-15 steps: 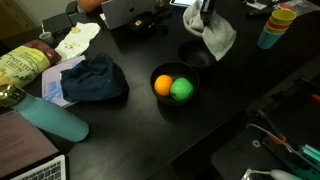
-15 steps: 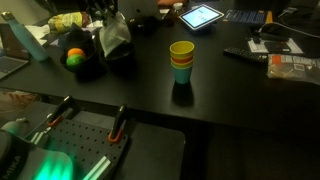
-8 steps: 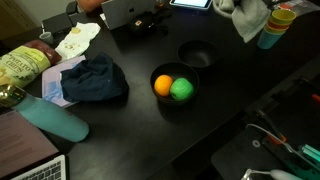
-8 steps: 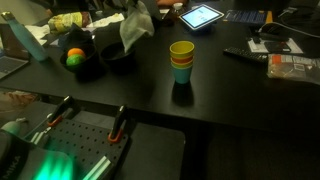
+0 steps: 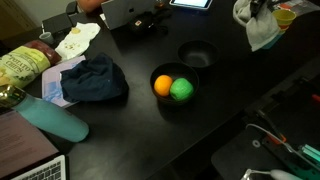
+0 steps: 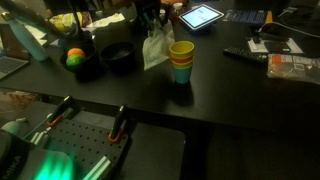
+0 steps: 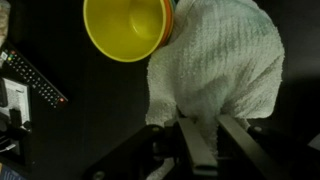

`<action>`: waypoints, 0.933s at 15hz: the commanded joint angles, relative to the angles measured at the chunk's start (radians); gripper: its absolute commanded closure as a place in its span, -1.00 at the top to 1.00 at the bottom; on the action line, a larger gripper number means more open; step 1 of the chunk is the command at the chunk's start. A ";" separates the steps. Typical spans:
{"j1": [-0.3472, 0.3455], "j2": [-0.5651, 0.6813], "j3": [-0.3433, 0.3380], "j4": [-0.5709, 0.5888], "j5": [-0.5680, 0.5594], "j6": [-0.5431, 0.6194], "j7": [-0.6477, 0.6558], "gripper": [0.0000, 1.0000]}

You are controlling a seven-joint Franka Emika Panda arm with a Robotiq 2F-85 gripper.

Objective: Use the towel to wipe the part of the counter next to the cups

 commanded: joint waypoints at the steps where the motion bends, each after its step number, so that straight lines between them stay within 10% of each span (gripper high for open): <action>1: -0.043 0.088 0.005 -0.035 0.153 0.183 -0.114 -0.88; 6: -0.139 0.173 0.152 -0.061 0.407 0.217 -0.361 -0.88; 14: -0.226 0.315 0.264 0.029 0.458 0.193 -0.492 -0.88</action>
